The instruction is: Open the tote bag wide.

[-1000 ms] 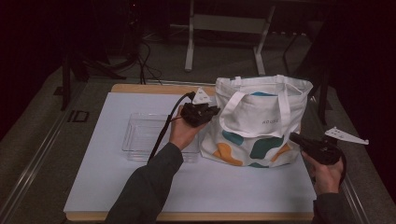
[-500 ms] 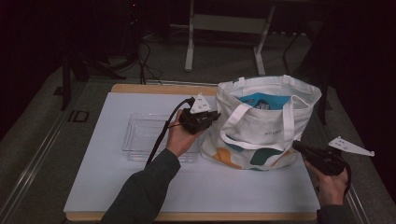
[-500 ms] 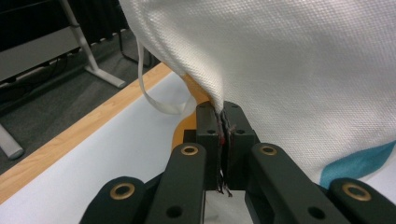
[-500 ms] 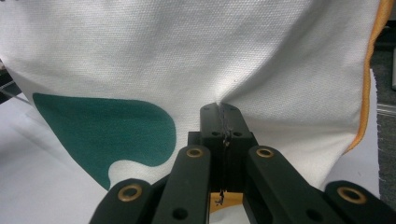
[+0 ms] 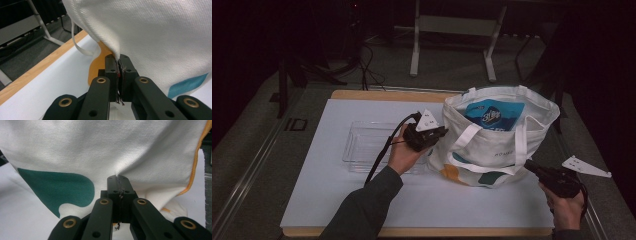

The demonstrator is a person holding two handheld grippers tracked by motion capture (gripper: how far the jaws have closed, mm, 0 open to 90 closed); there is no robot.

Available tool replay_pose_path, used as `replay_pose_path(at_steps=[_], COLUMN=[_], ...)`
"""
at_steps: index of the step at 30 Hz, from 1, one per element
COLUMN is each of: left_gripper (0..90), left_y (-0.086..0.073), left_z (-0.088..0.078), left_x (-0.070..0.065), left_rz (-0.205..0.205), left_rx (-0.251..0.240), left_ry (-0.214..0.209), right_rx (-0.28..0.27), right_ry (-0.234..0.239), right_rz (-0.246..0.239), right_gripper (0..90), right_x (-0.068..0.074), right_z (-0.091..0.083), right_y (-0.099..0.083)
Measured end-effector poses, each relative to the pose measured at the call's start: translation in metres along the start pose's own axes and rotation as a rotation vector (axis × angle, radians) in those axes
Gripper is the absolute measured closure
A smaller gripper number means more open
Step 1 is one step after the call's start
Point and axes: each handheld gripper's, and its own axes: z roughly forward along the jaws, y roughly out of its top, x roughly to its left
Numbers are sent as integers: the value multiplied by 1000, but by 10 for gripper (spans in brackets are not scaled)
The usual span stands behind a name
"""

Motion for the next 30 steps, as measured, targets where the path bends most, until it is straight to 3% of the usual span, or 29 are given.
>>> replay_pose_path(at_steps=[18,30], left_gripper=[872,872], left_y=[-23,-37], left_z=[6,16], left_x=[-14,-16], left_rz=[41,37], left_rx=[70,119], left_ry=[15,31], right_rx=[80,119], right_ry=[-25,-57], right_rz=[-23,-5], right_gripper=[900,900], right_x=[7,5], right_z=[6,10], right_y=[-29,-44])
